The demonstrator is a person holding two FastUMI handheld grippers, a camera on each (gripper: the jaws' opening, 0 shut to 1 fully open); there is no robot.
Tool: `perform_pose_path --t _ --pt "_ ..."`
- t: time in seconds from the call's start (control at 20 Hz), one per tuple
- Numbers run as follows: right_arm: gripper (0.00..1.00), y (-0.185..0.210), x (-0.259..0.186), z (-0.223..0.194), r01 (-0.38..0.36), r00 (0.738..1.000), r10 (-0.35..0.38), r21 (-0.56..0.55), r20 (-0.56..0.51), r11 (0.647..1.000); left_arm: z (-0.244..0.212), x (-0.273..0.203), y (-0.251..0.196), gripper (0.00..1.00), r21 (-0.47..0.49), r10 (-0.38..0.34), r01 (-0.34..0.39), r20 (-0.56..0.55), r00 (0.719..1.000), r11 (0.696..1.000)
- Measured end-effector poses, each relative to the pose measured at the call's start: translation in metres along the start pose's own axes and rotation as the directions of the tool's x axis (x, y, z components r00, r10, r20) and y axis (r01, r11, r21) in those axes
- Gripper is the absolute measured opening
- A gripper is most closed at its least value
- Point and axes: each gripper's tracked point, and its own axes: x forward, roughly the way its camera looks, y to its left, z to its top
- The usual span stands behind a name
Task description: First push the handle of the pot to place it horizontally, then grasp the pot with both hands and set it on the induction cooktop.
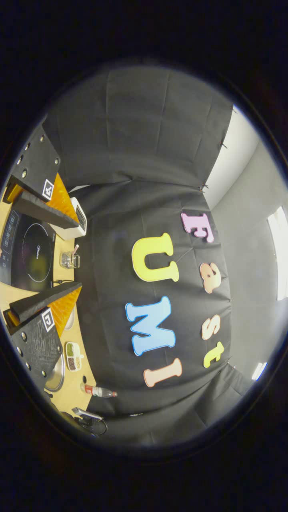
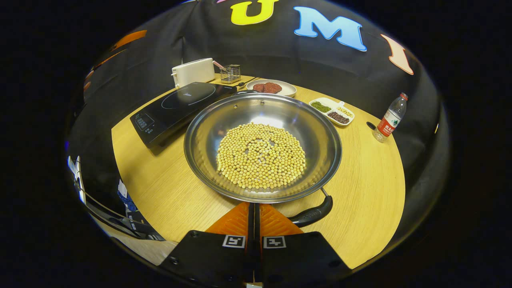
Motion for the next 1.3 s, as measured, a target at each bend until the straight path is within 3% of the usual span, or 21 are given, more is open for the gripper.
perform_pose_path --t 0.2,0.35,1.3 --pt "0.02 -0.013 0.001 -0.001 0.010 1.000 -0.010 -0.006 -0.003 1.000 0.000 0.000 -0.007 0.82 -0.004 0.002 -0.002 0.000 1.000 1.000" --pt "0.02 -0.027 0.002 -0.001 0.026 1.000 -0.026 -0.009 -0.005 1.000 -0.002 0.001 -0.013 0.80 0.001 -0.001 0.001 -0.004 1.000 1.000" --pt "0.02 -0.102 0.025 0.009 0.048 0.998 -0.053 0.161 0.025 0.986 -0.008 0.017 -0.064 0.80 0.032 0.011 -0.010 -0.022 1.000 0.999"
